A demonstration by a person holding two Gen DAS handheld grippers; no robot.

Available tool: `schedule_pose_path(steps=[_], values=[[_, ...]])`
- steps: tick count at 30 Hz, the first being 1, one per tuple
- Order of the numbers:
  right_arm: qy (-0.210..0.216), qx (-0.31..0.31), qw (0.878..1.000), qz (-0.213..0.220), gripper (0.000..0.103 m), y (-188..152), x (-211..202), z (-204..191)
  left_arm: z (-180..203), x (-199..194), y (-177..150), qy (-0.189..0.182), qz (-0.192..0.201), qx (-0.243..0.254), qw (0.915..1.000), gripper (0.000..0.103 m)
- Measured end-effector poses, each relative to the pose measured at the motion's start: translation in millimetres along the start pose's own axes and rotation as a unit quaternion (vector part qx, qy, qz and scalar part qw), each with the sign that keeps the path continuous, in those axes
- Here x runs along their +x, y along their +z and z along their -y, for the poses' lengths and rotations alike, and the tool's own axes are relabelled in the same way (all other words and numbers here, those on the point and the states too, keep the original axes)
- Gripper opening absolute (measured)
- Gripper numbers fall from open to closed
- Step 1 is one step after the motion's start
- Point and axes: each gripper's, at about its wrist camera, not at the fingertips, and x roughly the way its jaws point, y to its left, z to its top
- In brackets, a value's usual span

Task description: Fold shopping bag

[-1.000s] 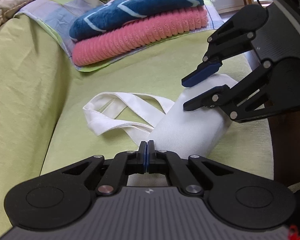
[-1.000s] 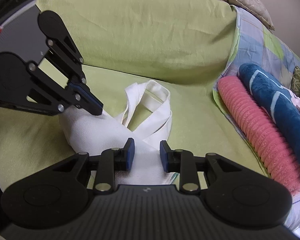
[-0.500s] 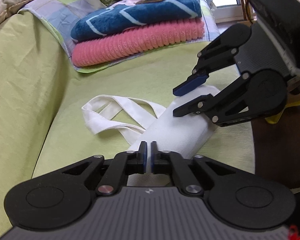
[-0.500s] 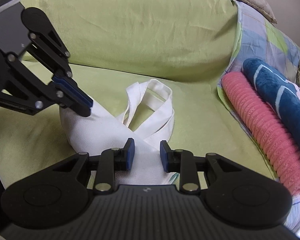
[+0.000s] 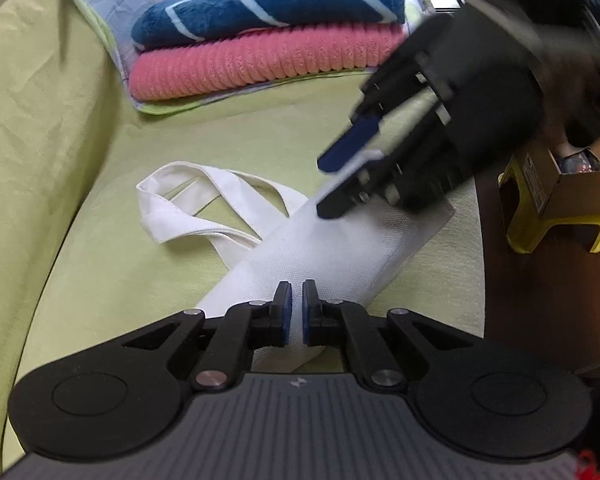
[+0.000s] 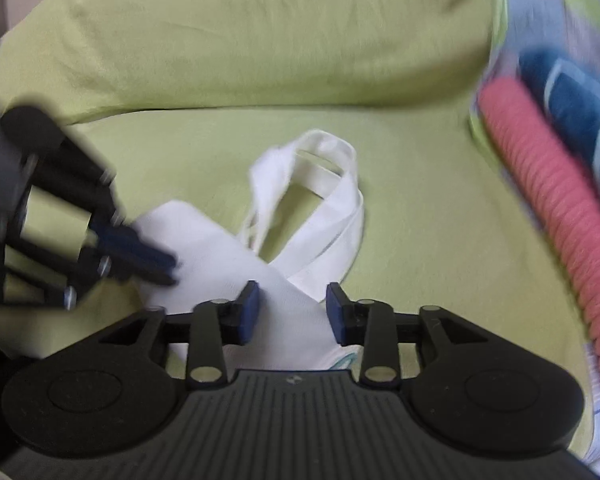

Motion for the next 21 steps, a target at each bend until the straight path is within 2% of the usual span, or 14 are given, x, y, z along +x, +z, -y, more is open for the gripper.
schedule_pose_path(steps=[1, 5, 7, 10, 14, 16, 18, 19, 21], values=[[0.008, 0.015, 1.0, -0.009, 0.032, 10.1, 0.3, 9.3, -0.2, 0.0, 0.3, -0.001, -0.001, -0.001, 1.0, 0.002], [0.036, 0.032, 0.999, 0.011, 0.03, 59.5, -5.1, 36.0, -1.4, 0.7, 2.6, -0.004, -0.005, -0.004, 1.0, 0.002], [0.051, 0.019, 0.999, 0.007, 0.014, 85.2, 0.1, 39.6, -2.0, 1.5, 4.3, -0.004, -0.009, -0.004, 0.9999, 0.002], [0.06, -0.02, 0.997, -0.034, 0.01, 115.1, 28.1, 35.8, -2.5, 2.0, 4.5, -0.004, -0.01, -0.006, 0.9999, 0.002], [0.065, -0.068, 0.987, -0.128, 0.009, 123.1, 91.8, 23.2, -2.3, 2.8, 4.4, -0.002, -0.01, -0.01, 0.9999, 0.002], [0.072, -0.083, 0.981, -0.16, 0.009, 117.9, 117.4, 15.1, -2.2, 3.3, 4.3, -0.001, -0.01, -0.012, 0.9999, 0.002], [0.063, -0.073, 0.981, -0.168, 0.009, 115.0, 136.0, 13.2, -2.1, 3.7, 4.3, 0.0, -0.01, -0.014, 0.9998, 0.002], [0.052, -0.06, 0.983, -0.166, 0.002, 114.5, 142.0, 15.5, -2.1, 3.9, 4.3, 0.0, -0.01, -0.015, 0.9998, 0.002], [0.01, -0.024, 0.989, -0.147, 0.0, 116.6, 147.4, 24.0, -2.0, 4.3, 4.2, 0.001, -0.01, -0.017, 0.9998, 0.002]])
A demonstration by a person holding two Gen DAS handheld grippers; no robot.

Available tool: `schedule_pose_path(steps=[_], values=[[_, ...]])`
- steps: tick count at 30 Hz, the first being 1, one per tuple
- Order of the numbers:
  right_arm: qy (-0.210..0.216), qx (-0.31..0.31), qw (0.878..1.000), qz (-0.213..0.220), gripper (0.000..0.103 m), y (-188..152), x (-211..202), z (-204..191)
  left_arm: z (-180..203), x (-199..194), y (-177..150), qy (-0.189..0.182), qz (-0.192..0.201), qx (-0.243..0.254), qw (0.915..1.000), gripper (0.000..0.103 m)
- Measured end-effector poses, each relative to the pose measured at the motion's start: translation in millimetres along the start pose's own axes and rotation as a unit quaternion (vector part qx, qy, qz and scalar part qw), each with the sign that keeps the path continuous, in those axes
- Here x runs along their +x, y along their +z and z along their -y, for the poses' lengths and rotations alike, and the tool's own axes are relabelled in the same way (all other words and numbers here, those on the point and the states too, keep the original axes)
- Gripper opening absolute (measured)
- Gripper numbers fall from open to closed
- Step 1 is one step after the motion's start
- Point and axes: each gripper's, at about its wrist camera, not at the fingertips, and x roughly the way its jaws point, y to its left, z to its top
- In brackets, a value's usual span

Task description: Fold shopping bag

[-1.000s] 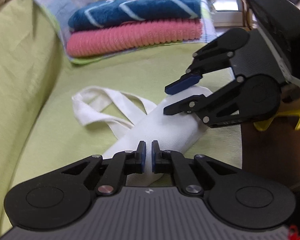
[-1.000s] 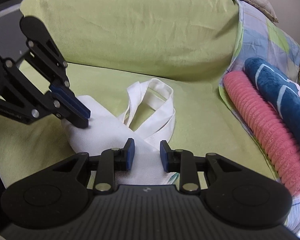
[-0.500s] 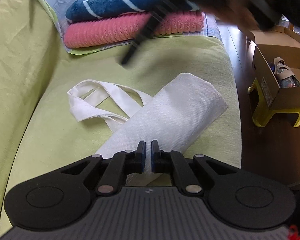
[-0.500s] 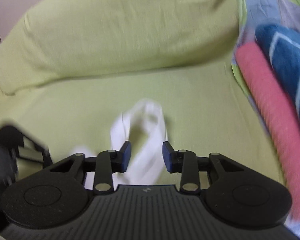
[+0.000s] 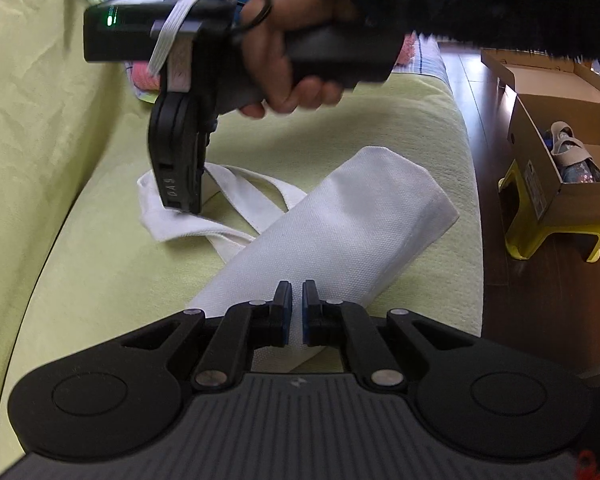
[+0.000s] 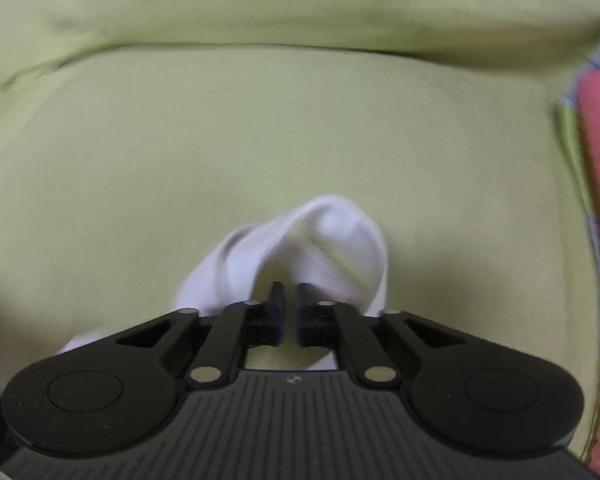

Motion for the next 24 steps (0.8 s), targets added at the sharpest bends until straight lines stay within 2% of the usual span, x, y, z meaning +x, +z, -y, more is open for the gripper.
schedule_pose_path(steps=[1, 3, 5, 7, 9, 12, 14, 15, 16, 18, 21, 24], values=[[-0.025, 0.048, 0.998, 0.013, 0.0, 1.3, -3.8, 12.0, 0.0, 0.2, 0.0, 0.0, 0.0, -0.001, 1.0, 0.002], [-0.069, 0.143, 0.987, 0.035, 0.0, 3.2, -11.0, 36.0, 0.5, 0.9, 0.0, 0.003, 0.0, -0.002, 1.0, 0.001], [-0.064, 0.22, 0.973, 0.02, 0.0, -4.4, -10.8, 56.8, 2.1, 2.1, 0.3, 0.008, -0.001, 0.0, 1.0, 0.001], [-0.083, 0.232, 0.969, 0.006, 0.0, -16.4, -5.0, 59.9, 4.0, 3.4, 1.4, 0.012, -0.003, 0.004, 0.9999, 0.0], [-0.078, 0.226, 0.971, 0.009, 0.0, -23.3, -4.4, 59.4, 4.2, 3.4, 1.3, 0.013, -0.005, 0.003, 0.9999, 0.0], [-0.037, 0.22, 0.975, 0.011, 0.006, -24.5, -17.6, 57.9, 3.7, 3.1, 0.7, 0.013, -0.005, -0.001, 0.9999, 0.0], [-0.013, 0.212, 0.976, 0.036, 0.01, -31.6, -37.2, 54.6, 3.1, 3.6, 1.4, 0.012, -0.005, -0.004, 0.9999, 0.0], [0.003, 0.211, 0.976, 0.049, 0.025, -37.0, -48.9, 52.9, 3.2, 3.7, 1.4, 0.013, -0.004, -0.005, 0.9999, 0.0], [0.018, 0.213, 0.975, 0.065, 0.029, -43.6, -60.9, 51.1, 3.6, 3.6, 1.1, 0.014, -0.004, -0.005, 0.9999, 0.0], [0.041, 0.209, 0.973, 0.088, 0.031, -58.3, -81.0, 47.6, 4.5, 3.5, 0.4, 0.016, -0.003, -0.006, 0.9999, 0.0], [0.047, 0.212, 0.97, 0.106, 0.032, -87.0, -103.1, 50.2, 4.9, 3.4, -0.3, 0.017, -0.003, -0.008, 0.9998, 0.0], [0.047, 0.222, 0.969, 0.094, 0.034, -104.9, -101.4, 58.1, 5.6, 4.9, 0.2, 0.018, -0.004, -0.005, 0.9998, 0.0]])
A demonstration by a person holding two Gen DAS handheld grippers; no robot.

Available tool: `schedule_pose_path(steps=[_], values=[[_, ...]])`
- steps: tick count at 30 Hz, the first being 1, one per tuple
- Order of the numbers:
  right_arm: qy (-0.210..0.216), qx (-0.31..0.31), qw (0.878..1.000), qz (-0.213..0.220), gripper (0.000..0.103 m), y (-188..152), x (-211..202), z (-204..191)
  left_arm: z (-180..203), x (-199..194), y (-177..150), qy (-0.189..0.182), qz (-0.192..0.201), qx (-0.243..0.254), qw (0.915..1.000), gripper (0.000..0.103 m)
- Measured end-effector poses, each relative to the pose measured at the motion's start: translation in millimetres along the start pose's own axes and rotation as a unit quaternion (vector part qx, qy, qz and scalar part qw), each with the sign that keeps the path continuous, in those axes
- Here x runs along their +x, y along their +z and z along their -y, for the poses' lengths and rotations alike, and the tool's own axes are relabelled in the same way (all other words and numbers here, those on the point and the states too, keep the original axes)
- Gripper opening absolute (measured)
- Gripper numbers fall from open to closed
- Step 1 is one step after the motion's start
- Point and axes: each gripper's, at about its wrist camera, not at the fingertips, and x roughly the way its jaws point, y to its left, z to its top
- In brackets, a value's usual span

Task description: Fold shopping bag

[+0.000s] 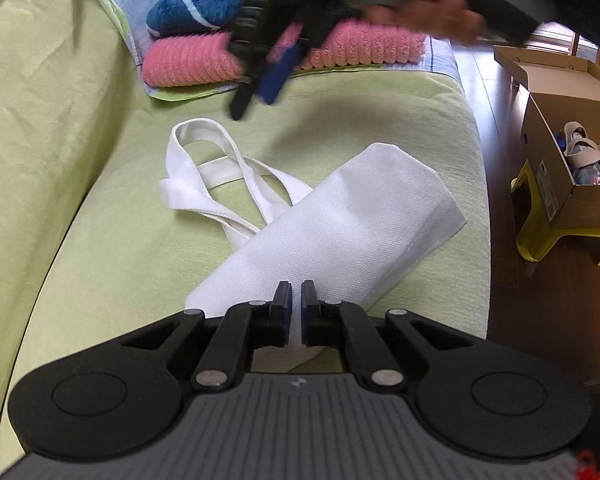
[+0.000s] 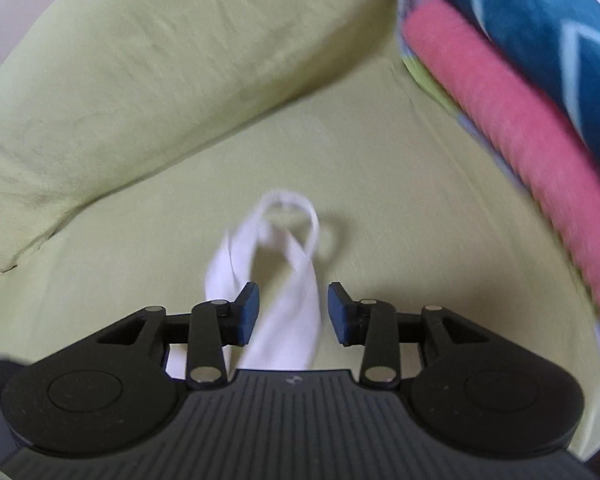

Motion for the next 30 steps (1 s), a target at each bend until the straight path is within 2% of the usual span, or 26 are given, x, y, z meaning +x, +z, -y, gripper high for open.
schedule_pose_path(steps=[2, 5, 7, 9, 12, 15, 17, 19, 21, 23, 24, 25, 27, 30], values=[[-0.007, 0.008, 1.0, -0.017, 0.034, -8.6, 4.7, 6.3, 0.3, -0.1, 0.0, 0.0, 0.0, 0.0, 1.0, 0.0], [0.003, 0.026, 1.0, -0.015, 0.036, -16.9, 12.9, 7.4, 0.5, -1.2, 0.2, 0.001, -0.001, -0.001, 1.0, 0.0], [0.006, 0.035, 0.999, -0.006, 0.036, -12.1, 18.7, -0.5, 1.2, -2.2, 1.1, 0.002, -0.003, 0.001, 1.0, 0.0], [-0.013, 0.025, 1.0, -0.009, 0.034, -6.2, 28.0, -7.5, 0.8, -2.5, 2.1, 0.001, -0.005, 0.002, 1.0, 0.0], [-0.093, -0.025, 0.995, -0.015, 0.037, 2.3, 46.3, -20.2, 0.0, -3.2, 2.1, -0.001, -0.006, 0.001, 1.0, 0.0], [-0.161, -0.084, 0.983, -0.006, 0.037, 5.0, 57.7, -32.8, 0.2, -3.9, 0.4, -0.001, -0.004, -0.001, 1.0, 0.0], [-0.194, -0.096, 0.976, 0.014, 0.037, 5.2, 57.0, -34.6, -0.3, -3.9, 0.2, -0.001, -0.005, -0.002, 1.0, 0.0], [-0.231, -0.092, 0.967, 0.051, 0.038, 4.9, 46.1, -30.2, -0.5, -4.0, 0.5, -0.001, -0.006, -0.002, 1.0, 0.0], [-0.216, -0.049, 0.973, 0.069, 0.043, 4.0, 33.1, -12.7, -0.2, -4.0, 1.0, 0.0, -0.007, 0.0, 1.0, 0.0], [-0.212, -0.011, 0.976, 0.049, 0.046, -1.0, 31.0, 6.1, -0.5, -3.8, 1.4, 0.0, -0.008, 0.0, 1.0, 0.0], [-0.204, -0.005, 0.978, 0.049, 0.052, -3.6, 28.5, 10.7, -1.0, -4.0, 1.4, -0.001, -0.008, 0.0, 1.0, 0.0], [-0.195, 0.001, 0.98, 0.049, 0.052, -5.9, 25.7, 14.8, -1.4, -4.0, 1.5, -0.001, -0.009, -0.001, 1.0, 0.0], [-0.163, -0.004, 0.986, 0.046, 0.051, -7.3, 15.2, 15.5, -1.9, -4.1, 0.9, -0.001, -0.008, -0.002, 1.0, 0.0], [-0.138, -0.035, 0.989, 0.05, 0.055, -16.7, -6.9, 7.1, -1.4, -3.8, 1.6, 0.0, -0.009, -0.002, 1.0, 0.0]])
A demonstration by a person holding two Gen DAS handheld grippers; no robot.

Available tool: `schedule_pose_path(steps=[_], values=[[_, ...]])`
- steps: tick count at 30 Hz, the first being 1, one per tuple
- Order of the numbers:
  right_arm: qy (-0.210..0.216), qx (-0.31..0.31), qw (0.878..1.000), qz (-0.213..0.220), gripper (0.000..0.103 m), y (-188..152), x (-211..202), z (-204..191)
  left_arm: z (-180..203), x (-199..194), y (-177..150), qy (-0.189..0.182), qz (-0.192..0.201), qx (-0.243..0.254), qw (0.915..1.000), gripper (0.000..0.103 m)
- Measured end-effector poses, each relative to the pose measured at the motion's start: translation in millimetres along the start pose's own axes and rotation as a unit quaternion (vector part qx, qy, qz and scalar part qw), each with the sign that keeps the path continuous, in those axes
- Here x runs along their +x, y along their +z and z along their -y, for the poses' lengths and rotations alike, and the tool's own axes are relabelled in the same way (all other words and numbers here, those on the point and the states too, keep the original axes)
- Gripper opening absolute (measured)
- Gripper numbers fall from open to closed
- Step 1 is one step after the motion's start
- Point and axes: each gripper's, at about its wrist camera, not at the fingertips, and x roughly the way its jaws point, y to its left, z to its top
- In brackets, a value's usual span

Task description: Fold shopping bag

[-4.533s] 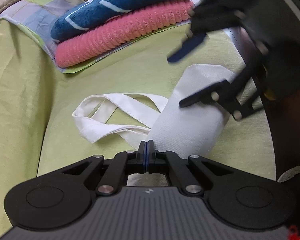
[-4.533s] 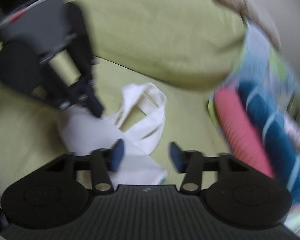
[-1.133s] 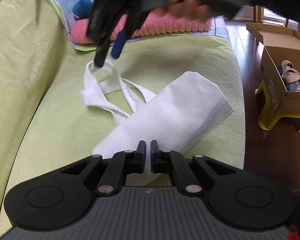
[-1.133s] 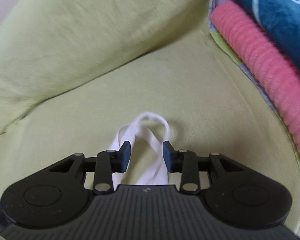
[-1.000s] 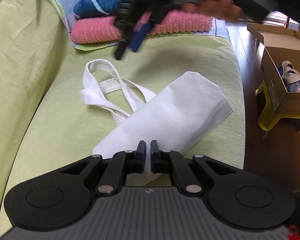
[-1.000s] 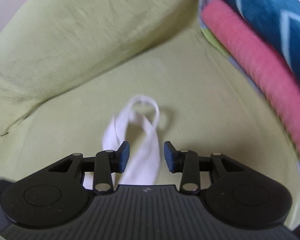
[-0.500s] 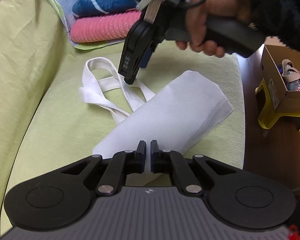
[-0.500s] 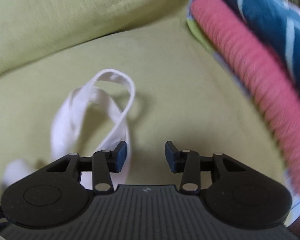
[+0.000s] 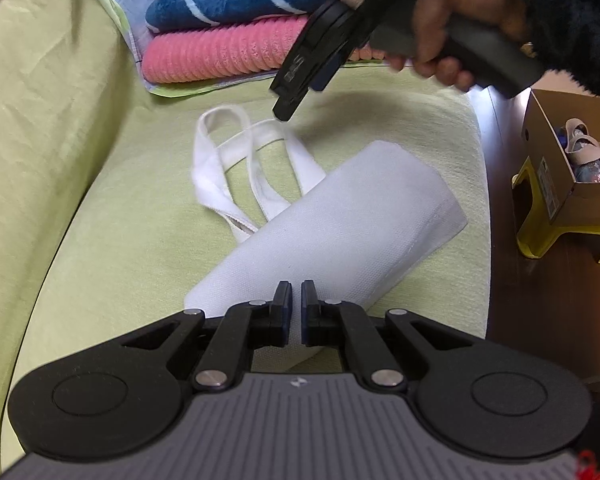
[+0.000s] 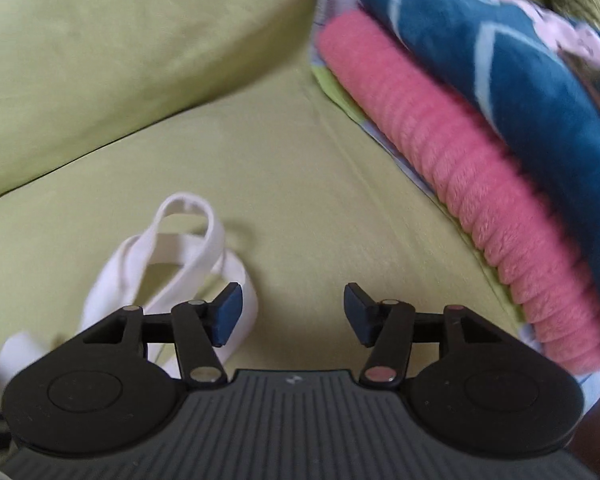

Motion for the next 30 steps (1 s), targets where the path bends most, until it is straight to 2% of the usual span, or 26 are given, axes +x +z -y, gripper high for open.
schedule_pose_path(steps=[2, 5, 10, 12, 16, 19, 22, 26, 30], values=[[0.015, -0.004, 1.0, 0.006, 0.055, -11.6, -19.3, 1.0, 0.4, 0.2, 0.5, 0.0, -0.001, 0.0, 1.0, 0.0], [0.023, -0.002, 0.999, 0.043, 0.054, -38.8, -52.5, 1.9, 1.9, 0.5, 0.9, 0.002, -0.001, 0.003, 1.0, 0.0], [0.057, -0.025, 0.992, 0.112, 0.031, -81.4, -95.7, -17.3, 6.3, 0.5, 5.4, 0.006, -0.005, 0.0, 1.0, 0.0], [0.056, -0.052, 0.989, 0.13, 0.031, -94.9, -103.6, -30.4, 7.2, 0.4, 6.1, 0.007, -0.005, 0.0, 1.0, 0.0], [0.052, -0.106, 0.984, 0.13, 0.03, -111.0, -98.4, -53.0, 8.0, 0.4, 6.8, 0.008, -0.007, 0.003, 0.9999, 0.0], [0.034, -0.155, 0.979, 0.125, 0.03, -118.9, -89.2, -67.1, 8.3, 0.7, 6.9, 0.01, -0.008, 0.007, 0.9999, 0.0], [0.024, -0.178, 0.975, 0.133, 0.03, -119.8, -83.7, -73.2, 8.1, 0.9, 5.6, 0.009, -0.007, 0.008, 0.9999, 0.0], [0.008, -0.212, 0.967, 0.14, 0.023, -120.6, -77.8, -83.0, 6.9, 1.0, 4.6, 0.006, -0.006, 0.014, 0.9999, 0.0], [0.007, -0.227, 0.97, 0.09, 0.024, -122.2, -61.8, -89.3, 9.3, 2.7, 3.3, 0.001, -0.004, 0.026, 0.9997, 0.0]])
